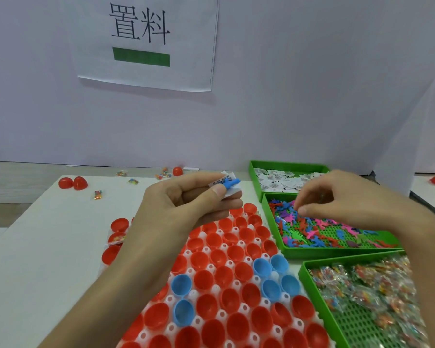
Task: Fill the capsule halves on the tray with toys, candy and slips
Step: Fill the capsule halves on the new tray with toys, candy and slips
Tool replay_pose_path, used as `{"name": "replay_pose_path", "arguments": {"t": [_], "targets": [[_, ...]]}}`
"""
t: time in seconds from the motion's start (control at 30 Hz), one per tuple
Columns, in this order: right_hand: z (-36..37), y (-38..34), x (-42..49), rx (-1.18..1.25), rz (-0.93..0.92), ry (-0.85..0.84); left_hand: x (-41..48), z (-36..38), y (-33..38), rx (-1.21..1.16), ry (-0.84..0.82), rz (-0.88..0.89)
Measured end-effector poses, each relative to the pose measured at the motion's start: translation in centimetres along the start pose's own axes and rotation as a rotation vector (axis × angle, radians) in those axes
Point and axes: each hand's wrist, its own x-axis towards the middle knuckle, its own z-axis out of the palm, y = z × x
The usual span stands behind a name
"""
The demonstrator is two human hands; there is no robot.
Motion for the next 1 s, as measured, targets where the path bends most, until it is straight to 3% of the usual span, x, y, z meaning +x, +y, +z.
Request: {"name": "replay_pose_path", "arguments": {"t": [0.3, 0.43, 0.67, 1.0], "targets": [[3.3, 2.9, -3.1, -0.096, 0.118, -0.240, 0.1, -0.3, 0.4, 0.014, -0.009, 0.026], [5.7, 3.6, -5.7, 0.016, 0.159, -0.032, -0.1, -0.1, 0.4, 0.010, -0.014, 0.029], [7.1, 3.7, -8.2, -0.009, 0.074, 0.151, -0.3, -0.1, 0.8, 0.016, -0.033, 0.018], [3.0, 0.8, -7.2, -0.032, 0.165, 0.365, -0.5, -0.2, 1.4, 0.039, -0.068, 0.020]]}}
